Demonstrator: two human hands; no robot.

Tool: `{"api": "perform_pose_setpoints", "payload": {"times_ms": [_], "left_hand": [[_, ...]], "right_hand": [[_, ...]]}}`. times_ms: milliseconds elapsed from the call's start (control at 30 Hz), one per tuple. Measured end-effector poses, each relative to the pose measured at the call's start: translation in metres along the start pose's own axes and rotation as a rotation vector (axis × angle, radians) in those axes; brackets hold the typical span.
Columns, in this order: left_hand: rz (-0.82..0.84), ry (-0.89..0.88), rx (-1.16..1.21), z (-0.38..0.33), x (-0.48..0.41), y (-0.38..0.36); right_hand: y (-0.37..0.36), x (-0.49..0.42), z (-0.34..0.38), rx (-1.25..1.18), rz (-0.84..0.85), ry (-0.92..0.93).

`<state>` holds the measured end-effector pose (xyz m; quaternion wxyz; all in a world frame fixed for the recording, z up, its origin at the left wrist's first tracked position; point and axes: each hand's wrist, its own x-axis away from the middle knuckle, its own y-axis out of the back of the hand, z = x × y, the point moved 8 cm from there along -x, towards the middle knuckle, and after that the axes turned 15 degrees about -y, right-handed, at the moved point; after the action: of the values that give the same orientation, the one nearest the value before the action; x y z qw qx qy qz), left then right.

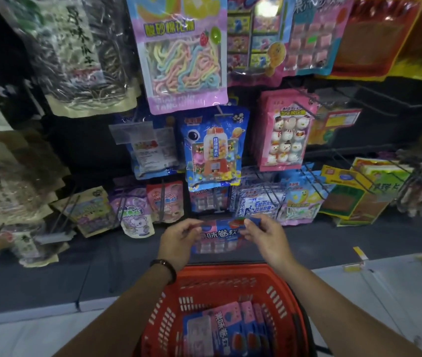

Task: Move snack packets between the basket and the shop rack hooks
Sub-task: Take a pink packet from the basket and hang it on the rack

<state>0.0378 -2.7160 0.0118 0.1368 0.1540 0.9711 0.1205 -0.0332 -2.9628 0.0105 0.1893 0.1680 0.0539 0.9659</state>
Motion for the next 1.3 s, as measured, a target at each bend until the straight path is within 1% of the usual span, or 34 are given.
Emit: {"api": "perform_pose_setpoints", "payload": {"times_ms": [100, 267, 400, 500, 667, 800, 900, 1000, 1167, 1300], "left_hand": [[0.07, 0.028, 0.033, 0.033, -0.011, -0.011], [0.109, 0.073, 0.039, 0.073, -0.029, -0.027], [0.024, 0.182, 0.112, 0.104, -0.045, -0.031], [-0.034, 0.204, 0.135, 0.118, -0.058, -0.032], [-0.049, 0.237, 0.13, 0.13, -0.076, -0.034], [-0.05, 0.201, 0.079, 0.132, -0.093, -0.031], [-0.086, 0.193, 0.065, 0.137, -0.091, -0.029], [-0.124, 0.206, 0.124, 0.14, -0.091, -0.03], [-0.167, 0.259, 0.174, 0.146, -0.11, -0.036], [-0.183, 0.305, 0.144, 0.145, -0.121, -0.035]], "right_hand": [[-0.004, -0.026, -0.022, -0.003, 0.014, -0.025], [-0.011, -0.069, -0.052, -0.038, 0.04, -0.132], [-0.02, -0.099, -0.061, -0.01, 0.015, -0.175], [-0.024, -0.12, -0.06, 0.005, 0.003, -0.158], [-0.028, -0.141, -0.055, 0.044, -0.03, -0.126], [-0.031, -0.151, -0.045, 0.042, -0.042, -0.087], [-0.031, -0.153, -0.047, 0.05, -0.038, -0.054], [-0.036, -0.156, -0.052, 0.031, -0.038, -0.091], [-0.042, -0.175, -0.044, 0.047, -0.108, -0.158], [-0.045, -0.183, -0.036, 0.059, -0.128, -0.168]]}}
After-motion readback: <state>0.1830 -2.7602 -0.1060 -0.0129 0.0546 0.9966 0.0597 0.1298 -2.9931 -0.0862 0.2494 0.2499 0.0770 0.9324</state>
